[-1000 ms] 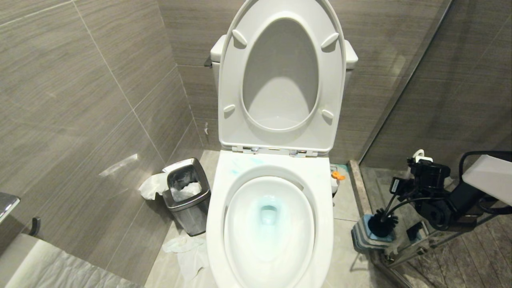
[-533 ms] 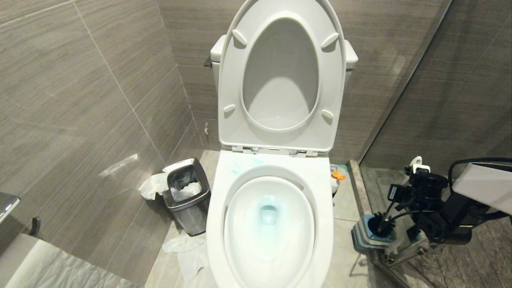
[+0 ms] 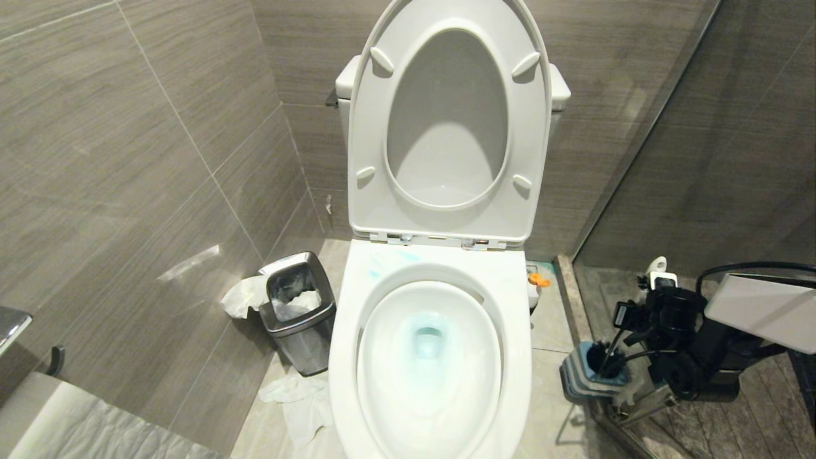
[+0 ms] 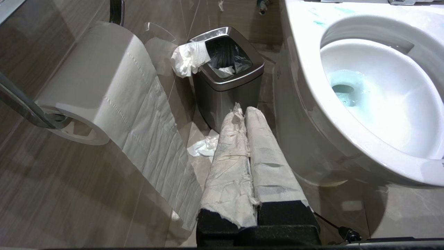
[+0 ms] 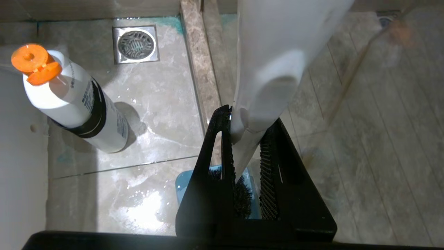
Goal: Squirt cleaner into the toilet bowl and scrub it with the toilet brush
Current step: Put the toilet brush back
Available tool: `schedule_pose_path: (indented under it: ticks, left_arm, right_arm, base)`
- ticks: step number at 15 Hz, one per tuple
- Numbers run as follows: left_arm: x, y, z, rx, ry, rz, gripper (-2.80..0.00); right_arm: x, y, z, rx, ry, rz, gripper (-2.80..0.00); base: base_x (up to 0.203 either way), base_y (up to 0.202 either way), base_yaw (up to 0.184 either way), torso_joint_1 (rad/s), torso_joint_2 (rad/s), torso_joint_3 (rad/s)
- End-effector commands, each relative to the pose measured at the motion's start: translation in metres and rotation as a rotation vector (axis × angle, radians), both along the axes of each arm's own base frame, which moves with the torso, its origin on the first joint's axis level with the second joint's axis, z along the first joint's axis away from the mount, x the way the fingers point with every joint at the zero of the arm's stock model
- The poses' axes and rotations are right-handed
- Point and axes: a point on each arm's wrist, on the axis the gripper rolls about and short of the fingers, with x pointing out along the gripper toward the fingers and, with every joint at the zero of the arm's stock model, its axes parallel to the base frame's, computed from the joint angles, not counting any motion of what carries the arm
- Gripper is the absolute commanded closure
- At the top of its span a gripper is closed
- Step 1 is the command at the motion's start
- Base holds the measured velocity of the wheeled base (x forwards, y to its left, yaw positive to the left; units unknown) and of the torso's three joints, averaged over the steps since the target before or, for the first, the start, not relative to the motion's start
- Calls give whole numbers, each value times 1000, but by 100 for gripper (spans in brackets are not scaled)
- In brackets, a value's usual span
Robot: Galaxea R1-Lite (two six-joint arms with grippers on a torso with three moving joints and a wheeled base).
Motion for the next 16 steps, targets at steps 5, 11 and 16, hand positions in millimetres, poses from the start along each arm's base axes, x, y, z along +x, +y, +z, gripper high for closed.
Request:
schedule_pose_path:
  ticks: [5, 11, 16]
  left_arm:
    - [0, 0, 0, 0, 1, 0, 0]
    - [0, 0, 0, 0, 2, 1, 0]
    - [0, 0, 0, 0, 1, 1, 0]
  right_arm:
    - [0, -2, -15, 7, 14, 7, 0]
    - [3, -5, -24, -13, -19, 6, 0]
    - [2, -10, -29, -41, -12, 16, 0]
  base:
    - [0, 0, 0, 0, 0, 0]
    - [0, 0, 0, 0, 0, 0]
    - [0, 0, 0, 0, 0, 0]
